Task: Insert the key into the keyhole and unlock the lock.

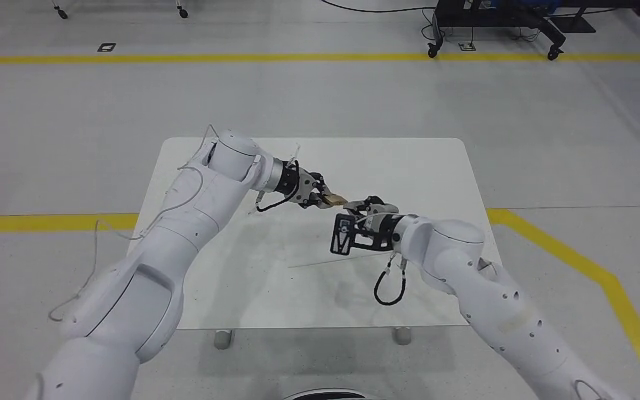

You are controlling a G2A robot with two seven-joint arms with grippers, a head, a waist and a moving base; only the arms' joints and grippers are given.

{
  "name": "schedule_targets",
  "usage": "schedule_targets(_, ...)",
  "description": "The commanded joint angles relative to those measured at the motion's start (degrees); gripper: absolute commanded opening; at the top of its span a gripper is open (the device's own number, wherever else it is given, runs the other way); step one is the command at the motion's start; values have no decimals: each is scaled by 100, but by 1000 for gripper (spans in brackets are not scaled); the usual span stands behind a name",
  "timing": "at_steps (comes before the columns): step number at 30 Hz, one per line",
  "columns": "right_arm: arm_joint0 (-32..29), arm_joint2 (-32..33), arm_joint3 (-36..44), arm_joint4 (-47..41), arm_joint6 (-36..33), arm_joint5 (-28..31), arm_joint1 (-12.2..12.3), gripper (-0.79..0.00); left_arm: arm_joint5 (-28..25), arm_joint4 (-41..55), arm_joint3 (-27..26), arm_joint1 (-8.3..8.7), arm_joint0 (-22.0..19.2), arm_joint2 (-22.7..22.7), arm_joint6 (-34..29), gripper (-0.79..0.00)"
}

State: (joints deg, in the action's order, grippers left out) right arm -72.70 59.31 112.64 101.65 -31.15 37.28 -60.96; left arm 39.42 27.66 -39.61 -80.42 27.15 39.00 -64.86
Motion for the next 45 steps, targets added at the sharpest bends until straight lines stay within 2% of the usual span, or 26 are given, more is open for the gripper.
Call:
schedule_targets(1,12,-32,2,28,-41,1,-9,-785,-9,14,16,-4,-13,-24,-10,-785)
schedule_targets(19,116,-276,55,195,-333,-33,-101,-785,-52,110,126,-23,-93,-194,-52,-785)
schedule_targets(30,167,-528,165,451,-849,-114,-183,-785,-18,193,128,-56,-127,-297,-18,-785)
schedule_targets(38,270,-602,39,359,-937,-146,-251,-785,-61,280,203,-75,-158,-363,-61,-785)
schedule_targets(39,280,-607,25,344,-947,-161,-260,-770,-69,292,235,-75,-165,-363,-69,-785)
schedule_targets(40,286,-613,15,321,-957,-171,-268,-591,-78,302,264,-75,-170,-364,-78,-785)
schedule_targets(42,299,-616,4,285,-960,-180,-282,-459,-95,311,311,-76,-176,-367,-95,-785)
schedule_targets(43,302,-614,4,275,-969,-184,-287,-329,-100,311,331,-77,-179,-369,-100,-785)
schedule_targets(44,303,-607,13,264,-970,-188,-291,-283,-106,319,352,-77,-180,-368,-106,-785)
schedule_targets(45,298,-595,32,256,-963,-194,-294,-277,-112,324,370,-77,-183,-365,-112,-785)
